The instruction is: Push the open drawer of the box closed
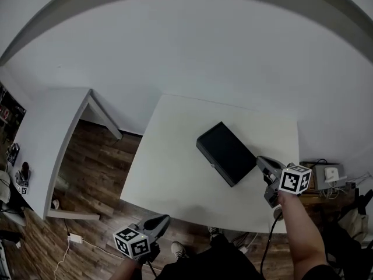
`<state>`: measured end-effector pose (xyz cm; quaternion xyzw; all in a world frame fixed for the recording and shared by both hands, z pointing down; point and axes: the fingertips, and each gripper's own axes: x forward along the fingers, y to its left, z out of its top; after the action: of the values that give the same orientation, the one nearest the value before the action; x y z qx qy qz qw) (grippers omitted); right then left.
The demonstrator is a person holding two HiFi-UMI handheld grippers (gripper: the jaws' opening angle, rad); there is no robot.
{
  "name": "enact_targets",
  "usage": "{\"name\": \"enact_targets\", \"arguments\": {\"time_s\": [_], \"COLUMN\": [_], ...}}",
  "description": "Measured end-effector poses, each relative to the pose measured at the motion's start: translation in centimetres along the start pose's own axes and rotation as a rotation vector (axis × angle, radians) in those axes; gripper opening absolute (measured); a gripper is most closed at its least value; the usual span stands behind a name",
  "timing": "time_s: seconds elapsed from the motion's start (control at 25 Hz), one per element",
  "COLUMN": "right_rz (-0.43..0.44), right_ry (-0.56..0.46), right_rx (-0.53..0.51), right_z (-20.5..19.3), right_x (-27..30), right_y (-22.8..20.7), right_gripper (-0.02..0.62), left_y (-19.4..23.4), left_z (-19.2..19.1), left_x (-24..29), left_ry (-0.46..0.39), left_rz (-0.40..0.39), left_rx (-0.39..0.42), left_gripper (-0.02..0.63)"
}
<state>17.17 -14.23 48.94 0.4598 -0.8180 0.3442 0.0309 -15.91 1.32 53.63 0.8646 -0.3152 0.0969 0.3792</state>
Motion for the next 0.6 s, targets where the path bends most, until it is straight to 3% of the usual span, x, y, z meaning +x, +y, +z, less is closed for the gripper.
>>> {"name": "enact_targets", "arguments": {"time_s": [0.36, 0.6], "right_rz": [0.081, 0.172], "right_ry": [-0.088, -0.131], "right_rx": [0.181, 0.33], "right_z": [-7.1, -12.1], "right_x": [-4.6, -6.5], "right_y": [10.6, 18.5], "right_gripper": [0.003, 0.003], "left_y": [-1.9, -4.3], "left_z": [-0.3, -1.7], "left_x": [-5.3, -7.6], "left_ry": [-0.041, -0.048], "left_rz": [-0.107, -0.203], "left_rx": [-0.008, -0.103], "left_gripper": [0.0, 0.0]}}
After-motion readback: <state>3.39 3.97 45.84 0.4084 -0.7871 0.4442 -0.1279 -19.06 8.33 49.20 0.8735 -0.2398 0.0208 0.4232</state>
